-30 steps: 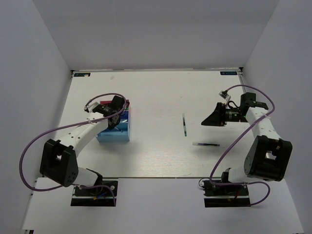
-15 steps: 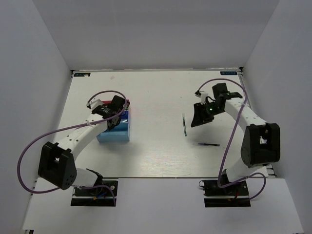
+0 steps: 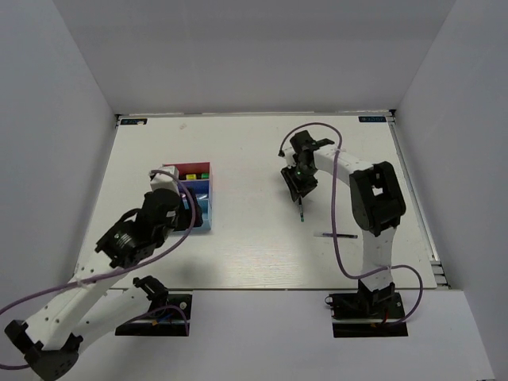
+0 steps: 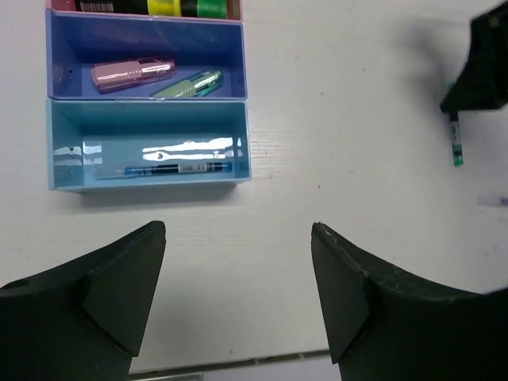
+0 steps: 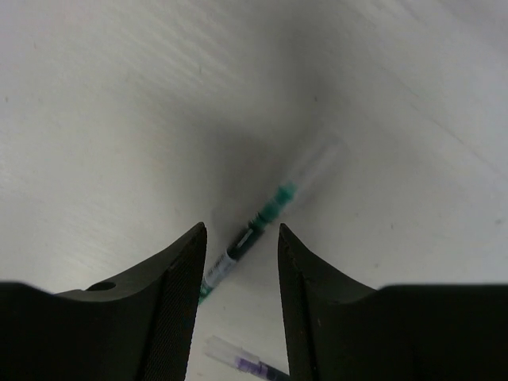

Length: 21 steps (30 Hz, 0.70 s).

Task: Sort the stationery into containers
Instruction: Pick up the pen from the center of the board.

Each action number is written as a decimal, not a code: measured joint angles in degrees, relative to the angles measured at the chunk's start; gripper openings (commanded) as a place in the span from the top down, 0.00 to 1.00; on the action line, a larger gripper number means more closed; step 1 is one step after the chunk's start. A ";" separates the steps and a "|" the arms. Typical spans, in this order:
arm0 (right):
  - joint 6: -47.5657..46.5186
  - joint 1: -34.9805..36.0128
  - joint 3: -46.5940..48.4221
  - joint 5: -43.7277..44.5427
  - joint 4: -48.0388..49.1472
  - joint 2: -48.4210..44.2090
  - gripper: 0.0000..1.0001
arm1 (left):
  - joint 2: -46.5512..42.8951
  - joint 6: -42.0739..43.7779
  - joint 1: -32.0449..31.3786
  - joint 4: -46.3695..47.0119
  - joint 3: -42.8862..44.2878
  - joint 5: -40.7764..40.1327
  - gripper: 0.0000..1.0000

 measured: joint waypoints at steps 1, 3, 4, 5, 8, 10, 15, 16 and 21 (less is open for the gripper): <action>0.48 0.63 1.27 0.79 -0.13 1.38 0.55 | -1.70 0.92 -0.15 -1.05 -0.22 0.50 0.16; 1.18 1.53 3.02 2.14 -0.20 3.28 0.55 | -4.90 2.40 -0.39 -3.02 -0.68 1.55 0.16; 1.44 2.05 3.61 2.89 -0.33 3.89 0.55 | -5.88 2.91 -0.42 -3.91 -0.85 2.01 0.16; 1.84 2.51 4.11 3.93 -0.61 4.13 0.57 | -6.80 3.34 -0.44 -5.01 -1.01 2.47 0.16; 2.67 3.52 4.26 6.84 -0.70 4.42 0.58 | -8.63 4.13 -0.50 -7.04 -1.75 3.67 0.16; 2.99 4.02 4.15 8.37 -0.61 4.42 0.61 | -9.42 4.44 -0.52 -8.11 -2.12 4.22 0.16; 3.85 4.09 2.69 9.27 0.50 3.76 0.75 | -10.58 4.81 -0.55 -9.46 -2.93 4.94 0.16; 3.91 4.04 2.32 9.22 0.63 3.61 0.79 | -10.60 4.79 -0.57 -9.53 -2.99 5.09 0.16; 4.63 3.50 -0.02 7.69 1.95 2.21 1.00 | -10.69 4.79 -0.57 -9.60 -3.43 6.25 0.16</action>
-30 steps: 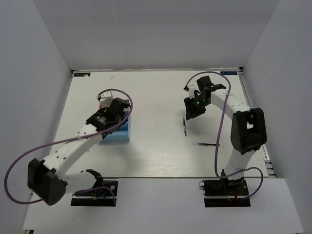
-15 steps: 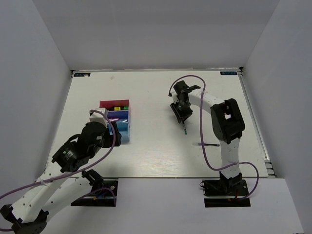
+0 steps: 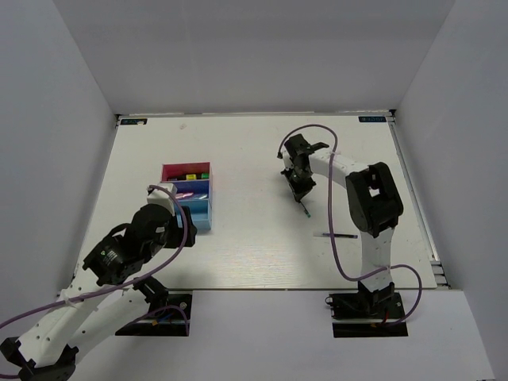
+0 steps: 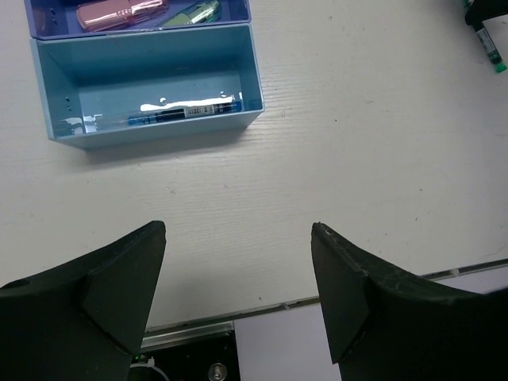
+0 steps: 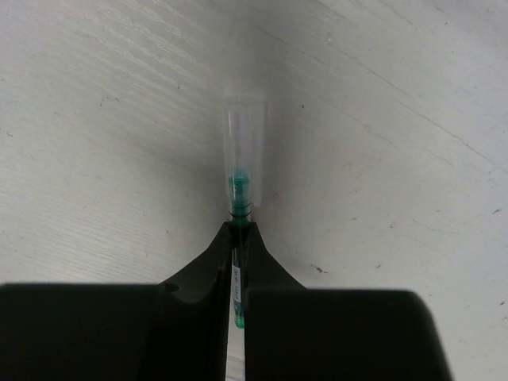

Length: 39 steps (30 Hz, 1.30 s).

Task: Sort the stationery into containers
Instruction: Pick up the pen from the center of the board, then place the pen in the storage box.

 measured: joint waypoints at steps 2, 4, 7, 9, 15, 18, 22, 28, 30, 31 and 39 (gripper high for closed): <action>0.17 -0.26 -0.68 -0.70 0.70 -0.42 1.00 | 0.02 0.00 0.00 0.00 0.00 0.22 0.16; -0.24 -0.31 -1.09 -1.07 1.09 -0.72 1.00 | 0.04 0.00 0.00 -0.02 0.00 0.57 0.16; -2.14 -0.22 -2.29 -3.65 1.31 -1.70 1.00 | 0.31 0.17 0.00 -0.17 0.39 1.46 0.16; -4.35 0.37 -3.13 -6.47 0.72 -2.45 1.00 | 0.68 0.63 -0.04 -0.31 1.42 2.12 0.16; -11.56 4.98 5.90 -17.35 -9.22 -1.81 1.00 | 2.23 3.04 -0.04 0.37 8.70 5.55 0.16; -14.32 7.56 19.74 -22.95 -12.33 0.39 1.00 | 2.97 4.50 -0.09 1.79 11.80 8.79 0.16; -16.02 11.37 39.60 -29.05 -17.29 6.32 1.00 | 4.20 6.19 -0.09 3.63 14.29 13.73 0.16; -16.17 17.90 43.10 -37.90 -13.94 9.09 1.00 | 4.22 7.96 -0.09 7.87 14.45 22.32 0.16; -15.47 19.58 39.91 -40.85 -10.12 9.09 1.00 | 4.28 8.41 -0.09 8.76 14.47 24.70 0.16; -14.56 20.50 37.97 -42.71 -7.26 9.11 1.00 | 4.35 8.63 -0.09 9.05 14.56 25.86 0.16; -3.21 21.40 37.77 -53.92 14.75 12.98 1.00 | 4.72 9.38 -0.09 10.58 15.74 30.99 0.16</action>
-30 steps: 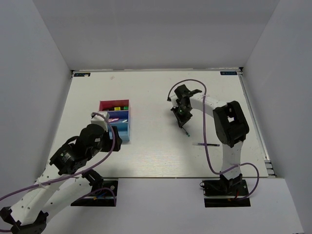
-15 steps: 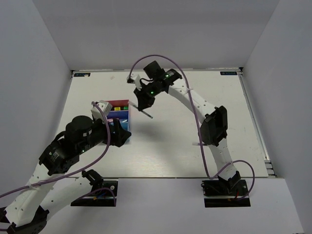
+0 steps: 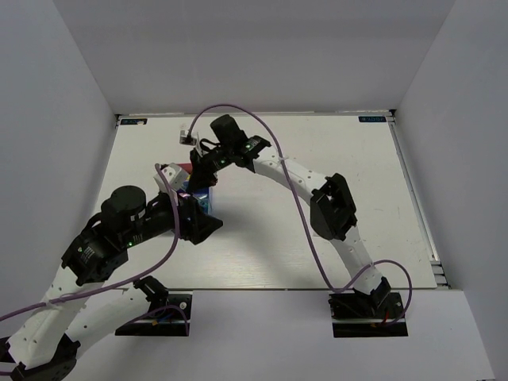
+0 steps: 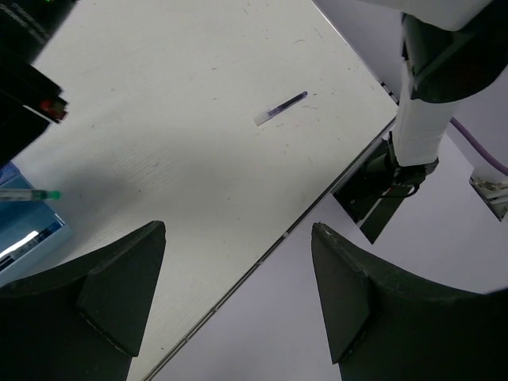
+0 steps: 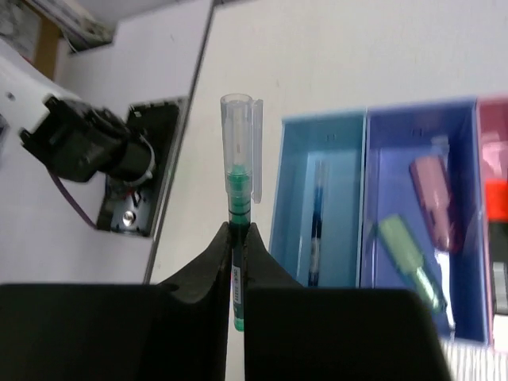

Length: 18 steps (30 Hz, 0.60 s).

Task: Sort the stationery into containers
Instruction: Place the pen in the storage box.

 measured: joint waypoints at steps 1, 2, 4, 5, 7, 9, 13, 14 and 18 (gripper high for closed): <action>1.27 -0.04 0.39 -1.38 2.84 0.70 1.00 | -0.04 0.00 0.00 0.24 0.00 0.37 0.16; 2.47 -0.15 0.83 -2.58 5.92 1.55 1.00 | -0.09 -0.02 0.00 0.42 0.00 0.70 0.16; 3.89 -0.20 1.57 -4.35 10.10 3.17 1.00 | -0.24 -0.09 0.00 1.03 -0.31 1.22 0.16; 4.33 -0.13 1.97 -5.05 11.45 4.09 1.00 | -0.39 -0.22 0.00 1.44 -0.63 1.44 0.16; 4.59 0.09 2.54 -5.99 14.05 5.88 1.00 | -0.87 -0.39 0.00 1.77 -1.60 1.92 0.16; 4.07 0.35 2.54 -6.12 15.21 7.15 1.00 | -1.38 -0.44 0.00 1.73 -2.54 2.12 0.16; 0.52 0.92 2.51 -5.42 14.93 8.74 1.00 | -1.92 -0.42 0.00 1.84 -3.39 2.16 0.16; -0.79 1.07 2.47 -5.05 14.75 8.83 1.00 | -2.12 -0.42 0.00 1.88 -3.65 2.16 0.16; -4.70 1.27 2.47 -3.63 14.36 8.83 0.59 | -2.23 -0.46 0.00 1.99 -4.37 2.25 0.16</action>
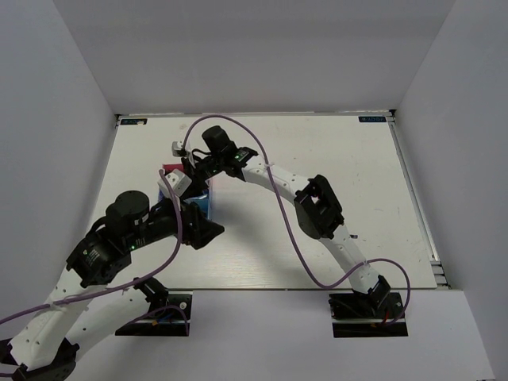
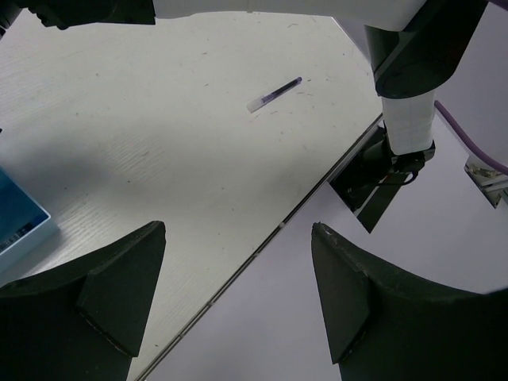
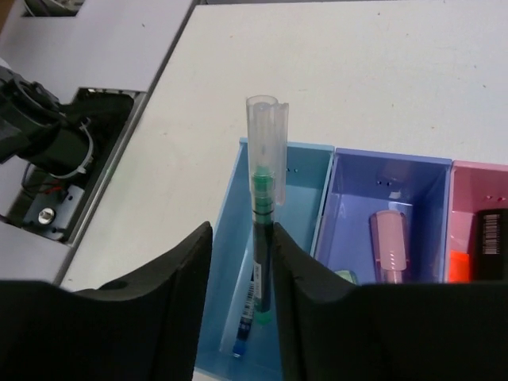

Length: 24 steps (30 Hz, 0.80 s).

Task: Sort the stationery into containers
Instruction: Place the pen in the storage box.

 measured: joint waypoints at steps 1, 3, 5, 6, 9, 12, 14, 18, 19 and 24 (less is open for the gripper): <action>-1.05 0.09 0.00 0.42 -0.52 0.00 0.57 | 0.00 0.00 0.00 0.00 -0.22 0.00 0.16; -2.49 0.15 0.00 1.01 -1.53 0.00 0.53 | 0.04 -0.02 0.00 -0.09 -0.44 -0.02 0.16; -3.34 0.15 0.00 1.53 -2.21 0.00 0.53 | 0.11 -0.02 0.00 -0.09 -0.44 0.00 0.18; -3.48 0.13 0.00 1.77 -2.36 0.00 0.53 | 0.15 -0.04 0.00 -0.13 -0.44 0.04 0.20; -3.48 0.13 0.00 2.60 -2.60 0.00 0.56 | 0.44 -0.22 0.00 -0.33 -0.44 0.13 0.36; -3.58 0.02 -0.17 4.02 -3.34 -0.35 0.74 | 1.33 -0.26 0.00 -1.09 -0.24 0.48 0.63; -4.11 -0.17 -1.40 6.54 -5.33 -1.97 0.85 | 2.58 -0.42 0.00 -2.38 0.68 1.05 0.80; -7.28 -1.22 -8.04 17.38 -12.96 -10.67 1.00 | 6.80 0.83 0.00 -3.67 3.43 2.95 1.00; -8.35 -1.77 -9.94 20.50 -15.41 -13.68 1.00 | 7.87 1.33 0.00 -3.82 3.78 3.48 1.00; -14.99 -7.72 -25.20 33.03 -25.35 -32.98 0.69 | 13.62 5.09 -0.02 -4.02 3.15 5.51 0.33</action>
